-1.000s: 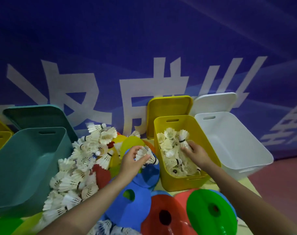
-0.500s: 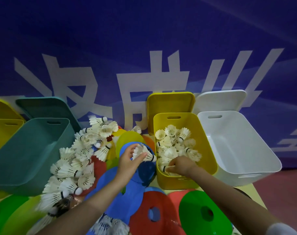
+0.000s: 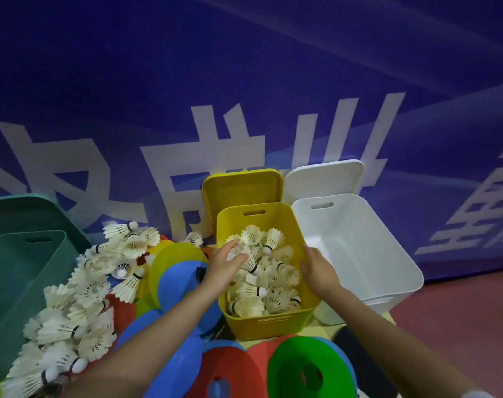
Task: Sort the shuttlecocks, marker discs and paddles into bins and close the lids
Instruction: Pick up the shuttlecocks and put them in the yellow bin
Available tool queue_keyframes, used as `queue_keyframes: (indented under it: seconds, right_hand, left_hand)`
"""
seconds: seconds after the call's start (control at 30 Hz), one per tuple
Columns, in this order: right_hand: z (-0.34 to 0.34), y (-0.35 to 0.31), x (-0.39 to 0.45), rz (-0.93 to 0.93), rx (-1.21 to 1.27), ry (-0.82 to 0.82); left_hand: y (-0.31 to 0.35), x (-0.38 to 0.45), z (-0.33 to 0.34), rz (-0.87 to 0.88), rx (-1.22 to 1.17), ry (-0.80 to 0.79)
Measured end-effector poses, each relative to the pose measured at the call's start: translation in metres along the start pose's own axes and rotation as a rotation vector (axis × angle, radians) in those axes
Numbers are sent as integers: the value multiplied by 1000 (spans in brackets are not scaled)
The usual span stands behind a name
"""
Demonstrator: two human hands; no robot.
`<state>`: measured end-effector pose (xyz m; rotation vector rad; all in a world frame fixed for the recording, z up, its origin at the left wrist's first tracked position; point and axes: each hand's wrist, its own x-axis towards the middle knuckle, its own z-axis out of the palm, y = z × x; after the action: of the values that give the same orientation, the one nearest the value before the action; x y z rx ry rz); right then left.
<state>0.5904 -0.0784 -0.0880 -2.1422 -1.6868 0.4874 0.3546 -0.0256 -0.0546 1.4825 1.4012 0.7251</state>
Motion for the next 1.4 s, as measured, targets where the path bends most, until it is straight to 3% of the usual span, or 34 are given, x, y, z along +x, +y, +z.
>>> queue_keyframes:
  seconds: [0.1, 0.27, 0.4, 0.6, 0.83, 1.1, 1.4]
  right_hand:
    - [2, 3, -1, 5, 115, 3]
    - [5, 6, 0, 29, 216, 89]
    - [8, 7, 0, 19, 228, 96]
    - [11, 8, 2, 17, 195, 76]
    - [5, -28, -12, -223, 63, 261]
    - [35, -146, -33, -385, 202, 88]
    - [112, -248, -54, -346, 277, -79]
  left_hand:
    - [6, 25, 22, -69, 35, -79]
    - [5, 67, 51, -208, 21, -23]
    - [-4, 87, 66, -256, 175, -72]
    - [1, 66, 54, -52, 350, -20]
    - [-1, 3, -19, 158, 243, -45]
    - [-47, -41, -133, 125, 150, 62]
    - [-105, -75, -256, 94, 134, 195]
